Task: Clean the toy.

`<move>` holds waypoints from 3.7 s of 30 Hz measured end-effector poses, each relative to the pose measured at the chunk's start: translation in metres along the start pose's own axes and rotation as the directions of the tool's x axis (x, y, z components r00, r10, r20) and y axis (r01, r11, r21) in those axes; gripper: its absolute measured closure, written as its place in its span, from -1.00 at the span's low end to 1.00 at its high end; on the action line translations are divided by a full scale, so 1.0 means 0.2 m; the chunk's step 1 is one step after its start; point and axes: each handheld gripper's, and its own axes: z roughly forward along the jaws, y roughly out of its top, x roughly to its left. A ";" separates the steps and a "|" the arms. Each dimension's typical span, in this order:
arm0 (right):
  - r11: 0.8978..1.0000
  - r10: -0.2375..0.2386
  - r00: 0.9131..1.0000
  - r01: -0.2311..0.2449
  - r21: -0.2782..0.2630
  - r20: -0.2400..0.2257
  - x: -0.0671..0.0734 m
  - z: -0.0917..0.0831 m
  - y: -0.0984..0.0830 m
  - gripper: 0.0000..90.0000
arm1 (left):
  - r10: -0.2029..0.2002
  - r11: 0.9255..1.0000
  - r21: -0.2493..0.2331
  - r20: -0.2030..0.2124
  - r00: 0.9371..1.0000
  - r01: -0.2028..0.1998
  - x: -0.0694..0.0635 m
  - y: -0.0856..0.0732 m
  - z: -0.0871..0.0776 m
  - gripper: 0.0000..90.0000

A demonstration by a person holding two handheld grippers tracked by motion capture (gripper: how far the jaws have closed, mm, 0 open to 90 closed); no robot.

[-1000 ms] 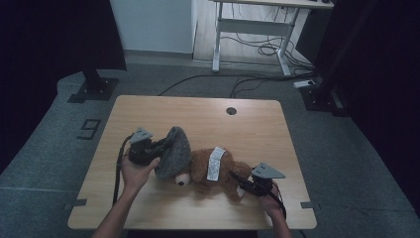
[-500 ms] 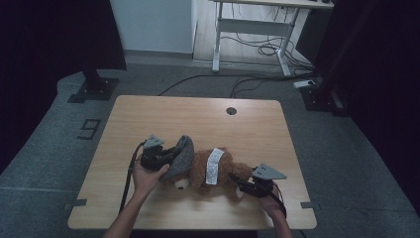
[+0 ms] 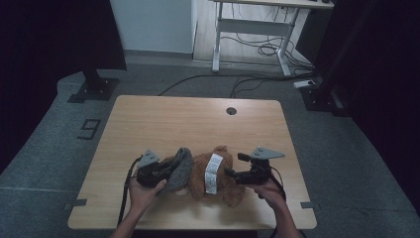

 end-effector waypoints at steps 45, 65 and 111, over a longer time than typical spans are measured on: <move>0.982 -0.183 0.978 0.186 -0.016 0.101 -0.05 0.17 -0.27 -0.14 | 0.093 0.995 -0.031 0.122 0.988 -0.090 -0.40 0.41 0.32 0.76; 0.992 -0.126 0.988 0.125 0.008 0.085 -0.07 0.15 -0.32 -0.14 | 0.060 0.998 0.028 -0.044 0.997 -0.059 -0.22 0.27 0.35 0.78; 0.996 -0.078 0.989 0.072 0.051 0.129 -0.08 0.14 -0.32 0.10 | 0.128 0.991 0.038 0.096 0.987 -0.132 -0.49 0.57 0.46 0.77</move>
